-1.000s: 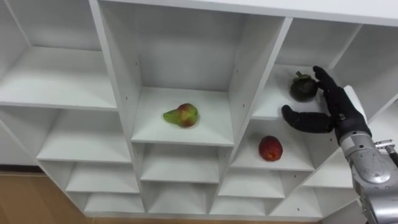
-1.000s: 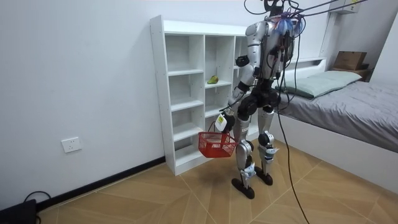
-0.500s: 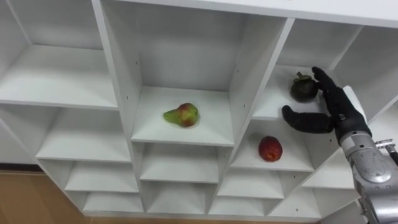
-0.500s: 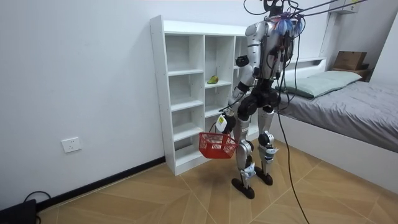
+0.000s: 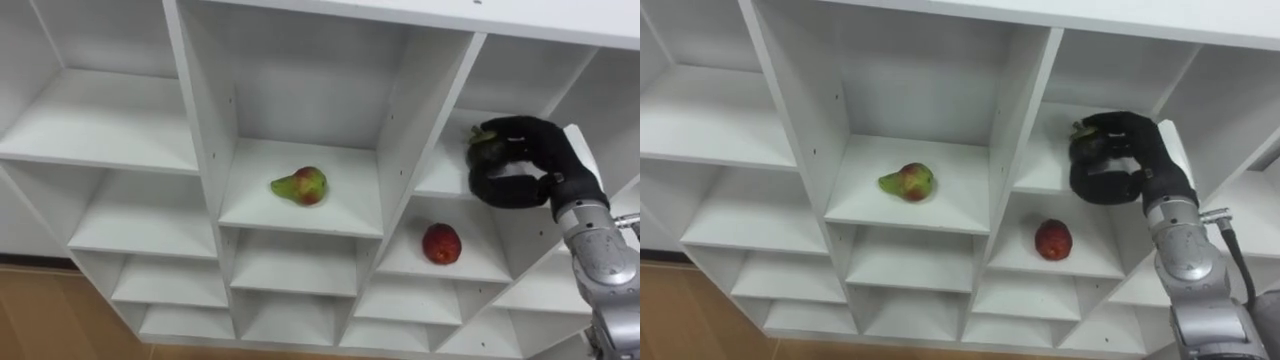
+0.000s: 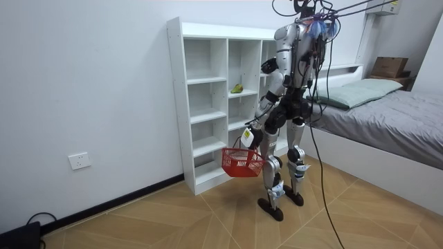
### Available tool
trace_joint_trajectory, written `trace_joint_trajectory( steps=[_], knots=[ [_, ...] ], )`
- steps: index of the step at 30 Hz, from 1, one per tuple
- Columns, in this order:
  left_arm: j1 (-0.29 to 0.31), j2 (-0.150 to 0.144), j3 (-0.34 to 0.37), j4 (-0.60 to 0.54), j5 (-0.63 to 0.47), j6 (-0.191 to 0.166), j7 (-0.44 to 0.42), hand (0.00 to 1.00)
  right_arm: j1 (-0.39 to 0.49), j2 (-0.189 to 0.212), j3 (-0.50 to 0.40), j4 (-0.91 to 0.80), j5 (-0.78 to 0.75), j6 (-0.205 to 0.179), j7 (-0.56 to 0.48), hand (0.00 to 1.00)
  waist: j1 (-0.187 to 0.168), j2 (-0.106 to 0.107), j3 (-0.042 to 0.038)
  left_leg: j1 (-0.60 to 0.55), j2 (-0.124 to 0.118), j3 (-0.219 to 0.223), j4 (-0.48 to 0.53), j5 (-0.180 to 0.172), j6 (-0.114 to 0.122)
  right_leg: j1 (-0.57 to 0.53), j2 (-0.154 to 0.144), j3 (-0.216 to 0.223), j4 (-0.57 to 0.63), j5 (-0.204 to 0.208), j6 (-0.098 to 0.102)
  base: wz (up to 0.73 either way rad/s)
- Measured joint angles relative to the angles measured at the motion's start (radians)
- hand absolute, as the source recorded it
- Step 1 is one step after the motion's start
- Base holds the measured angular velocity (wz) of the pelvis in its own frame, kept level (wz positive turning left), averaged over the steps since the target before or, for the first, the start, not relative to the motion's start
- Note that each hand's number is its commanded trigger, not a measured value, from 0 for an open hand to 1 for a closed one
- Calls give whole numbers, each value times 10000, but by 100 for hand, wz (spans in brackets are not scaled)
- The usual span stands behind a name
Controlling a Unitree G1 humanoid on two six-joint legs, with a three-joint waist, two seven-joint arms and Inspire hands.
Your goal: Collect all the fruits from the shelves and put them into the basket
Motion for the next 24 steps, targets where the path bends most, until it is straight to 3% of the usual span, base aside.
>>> trace_joint_trajectory(
  steps=[24],
  knots=[
    [-25,-1,2,-262,-5,0,8,100,0,80,100,186,-123,-5,94,100,21,28,-7,20,-38,-251,22,2,1,124,-26,-196,12,0,0,1]
  ],
)
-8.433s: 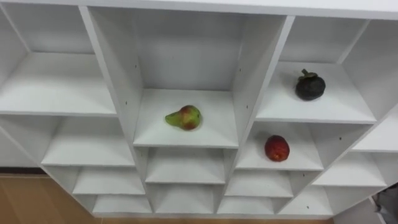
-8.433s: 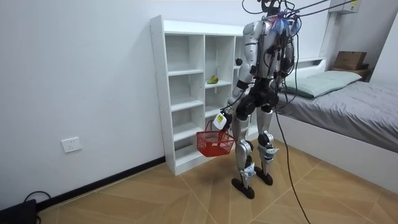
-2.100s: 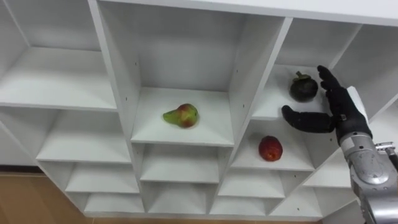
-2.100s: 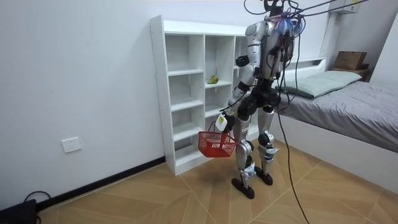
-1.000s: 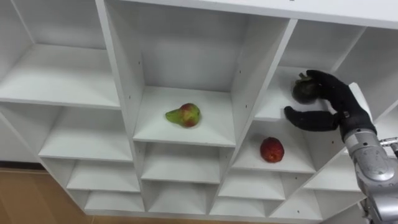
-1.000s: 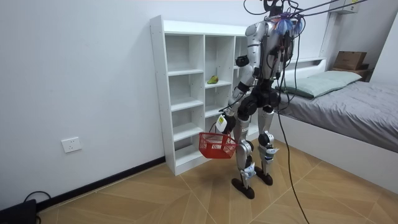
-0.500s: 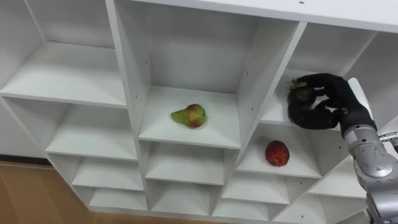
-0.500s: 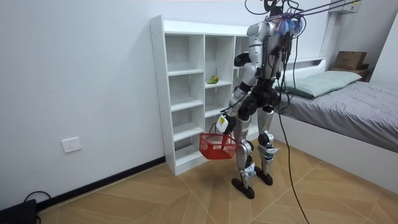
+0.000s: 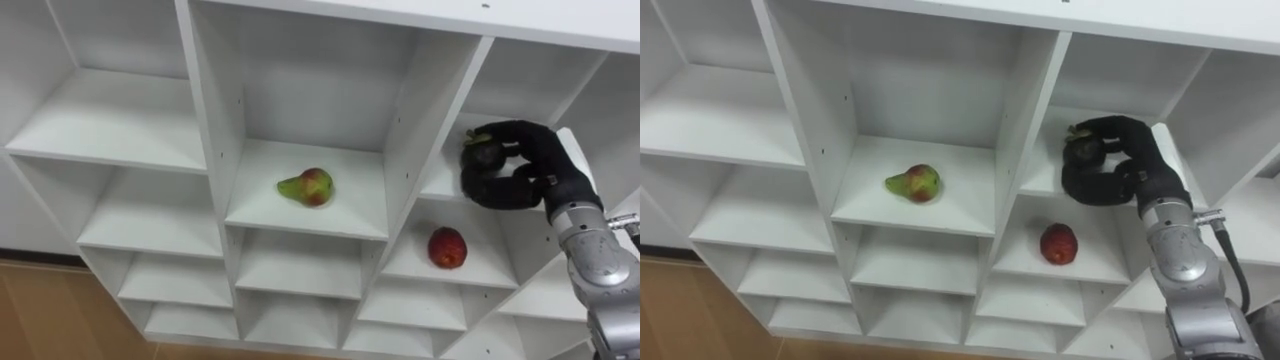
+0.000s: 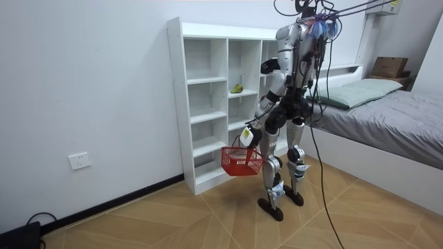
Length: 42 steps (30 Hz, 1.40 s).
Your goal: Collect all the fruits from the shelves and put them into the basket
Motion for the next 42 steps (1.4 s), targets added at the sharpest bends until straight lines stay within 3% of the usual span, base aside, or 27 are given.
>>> trace_joint_trajectory(
  steps=[9,11,12,14,19,25,32,42],
  knots=[
    [-69,-12,-16,-6,-288,-32,48,100,237,181,18,-371,32,-17,53,100,-105,-2,-6,17,0,87,-13,2,2,-8,-3,22,-5,0,0,0],
    [-79,-19,-16,-6,-356,-32,68,100,508,422,15,-772,273,-22,130,100,-188,-3,-14,6,4,91,-21,2,2,-20,-1,22,-10,0,0,0],
    [-79,-24,-17,-6,-440,-32,70,100,539,465,18,-803,296,-25,130,100,-217,-1,-28,2,4,92,-22,2,2,-27,-1,22,-9,0,0,0],
    [-108,-34,-2,-4,-729,-37,68,100,780,484,18,-1156,284,18,264,100,-286,28,-147,-11,6,125,-46,2,2,-75,0,54,-8,0,0,-3],
    [-427,-140,20,0,-1541,-89,195,100,1626,839,55,-2399,-128,3,680,100,-287,139,-178,42,30,279,-99,3,3,-104,13,199,-3,1,0,-8],
    [-782,-288,-37,72,-2115,-358,203,100,2113,978,256,-3236,188,119,1256,100,-325,185,-153,36,48,410,-117,2,7,-177,22,377,21,12,-8,-7],
    [-842,-437,-438,71,-2882,-359,195,100,2500,1164,406,-4080,453,219,1522,100,-345,298,-101,-2,116,672,-291,10,-7,-441,73,530,47,21,-22,-11],
    [-1220,-422,-806,47,-3119,-371,182,100,2730,1342,486,-4270,694,64,1522,100,-390,289,-104,21,148,927,-393,12,-9,-600,123,787,19,24,-26,-8]
  ],
)
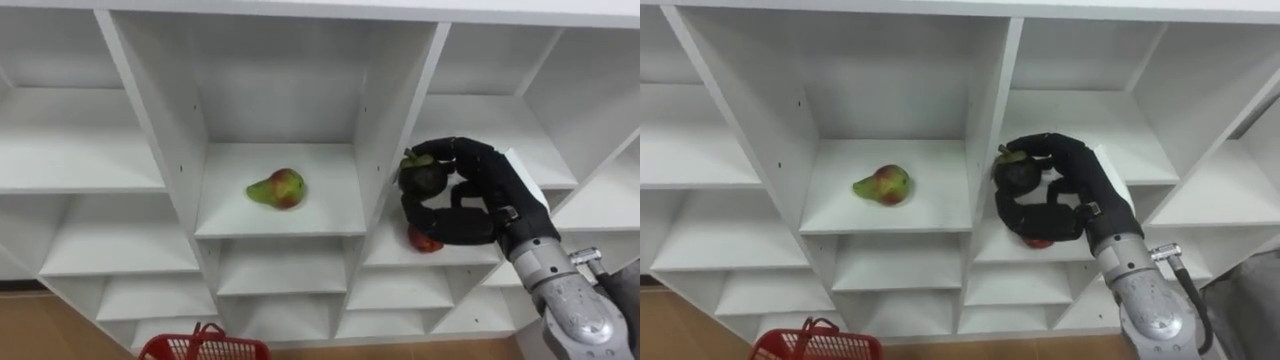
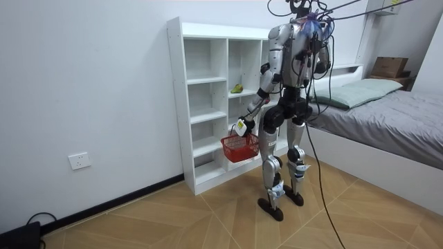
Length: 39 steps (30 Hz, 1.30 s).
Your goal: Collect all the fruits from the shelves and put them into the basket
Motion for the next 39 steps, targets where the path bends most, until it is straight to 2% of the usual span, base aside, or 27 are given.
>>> trace_joint_trajectory(
  steps=[4,7,13,17,21,23,26,31,39],
  knots=[
    [-137,91,-388,-1,-4,-2,8,100,22,12,162,8,35,-116,-5,100,-154,7,-4,-132,12,19,22,0,-1,-133,8,-2,22,10,-16,-1],
    [-325,99,-538,0,-34,-17,24,100,-23,188,209,3,85,-180,-6,100,-217,8,-4,-196,28,20,30,2,-8,-203,23,8,36,20,-30,-1],
    [-528,91,-660,-52,-82,-183,74,100,152,297,210,3,165,-541,-7,100,-262,53,-12,-271,37,21,26,7,-18,-294,34,19,36,21,-32,0],
    [-544,83,-767,-52,-81,-368,90,100,228,369,209,-12,327,-625,-8,100,-271,93,-15,-271,35,25,13,7,-18,-298,40,53,27,21,-32,0],
    [-542,52,-859,-41,-314,-460,90,100,269,514,253,-135,768,-582,-7,100,-258,205,4,-256,41,133,2,7,-18,-330,41,124,31,21,-32,-7],
    [-517,11,-986,-39,-411,-710,54,100,444,562,302,-508,819,-479,-9,100,-203,268,-4,-279,54,230,-1,7,-17,-475,48,238,172,20,-31,-11],
    [-510,3,-999,-39,-415,-856,15,100,577,653,341,-756,771,-480,-65,100,-272,348,42,-383,46,249,13,10,-15,-578,41,241,181,21,-31,-4],
    [-515,-34,-997,220,-414,-1214,-162,100,782,620,685,-1218,247,-459,-169,100,-285,349,49,-447,40,272,5,18,-23,-674,42,275,201,21,-33,-2],
    [-503,-42,-999,435,-401,-1246,-253,100,782,500,607,-1876,-53,-448,-137,100,-263,299,52,-520,42,327,43,35,-10,-883,34,361,340,21,-33,-3]
  ],
)
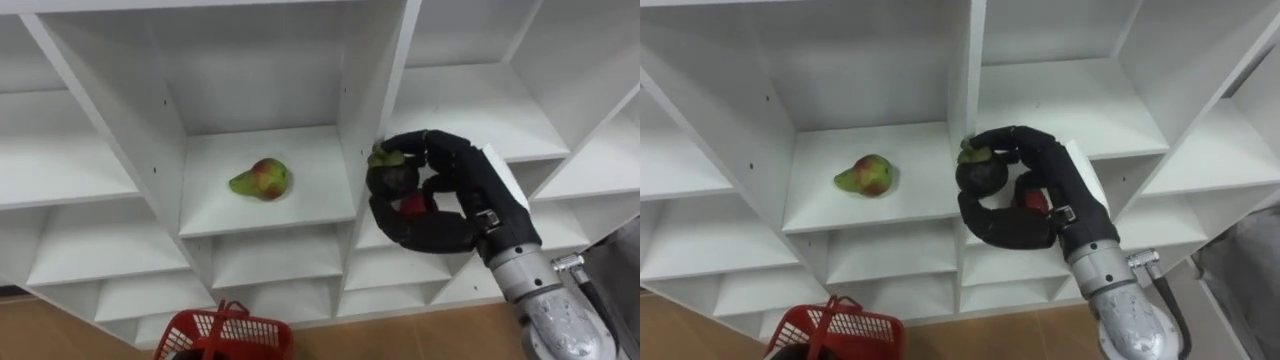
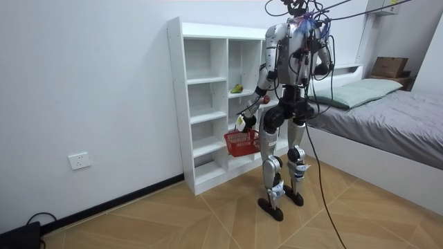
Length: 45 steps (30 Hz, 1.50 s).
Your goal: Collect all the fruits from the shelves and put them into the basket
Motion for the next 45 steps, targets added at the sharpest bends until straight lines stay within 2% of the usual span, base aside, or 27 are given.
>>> trace_joint_trajectory(
  steps=[5,11,17,24,31,37,41,45],
  knots=[
    [-3,0,-7,0,-38,-130,-158,100,-15,1,72,-291,11,-61,29,100,54,13,19,-48,-1,21,19,0,1,-23,-5,3,9,1,-2,0],
    [-26,-5,-7,88,-56,-140,-402,100,-46,6,406,-437,10,-62,44,100,61,155,105,-129,2,26,-35,0,0,-89,3,-10,10,4,-7,0],
    [-41,-4,-6,93,-59,-139,-456,100,-51,-26,847,-229,52,-62,177,100,84,131,84,-281,1,82,16,6,6,-302,-5,29,6,5,-8,-1],
    [-311,48,-184,88,-59,-140,-548,100,-63,-74,1612,1372,25,-46,791,100,72,113,77,-381,-4,-15,75,7,8,-344,-19,3,0,5,-8,0],
    [-390,51,-323,-299,-69,-156,-349,100,-128,-255,1651,2696,-217,-65,777,100,50,98,85,-598,-39,-116,169,35,35,-478,-77,-149,66,5,-8,7],
    [-865,50,-421,-322,-76,-177,-346,100,-194,-289,1677,3725,-882,-71,789,100,58,-25,150,-851,-85,-348,245,68,51,-511,-136,-417,30,4,-6,12],
    [-1191,53,-369,-522,-53,-228,-390,100,-276,-290,1721,4282,-1016,-80,790,100,182,-4,145,-1077,-62,-342,366,73,46,-767,-135,-425,93,16,-22,1],
    [-1245,45,-374,-824,-56,-229,-382,100,-342,-299,1734,4974,-1117,-93,779,100,314,9,148,-1127,-56,-324,400,74,46,-874,-145,-389,169,16,-22,-3]
  ],
)
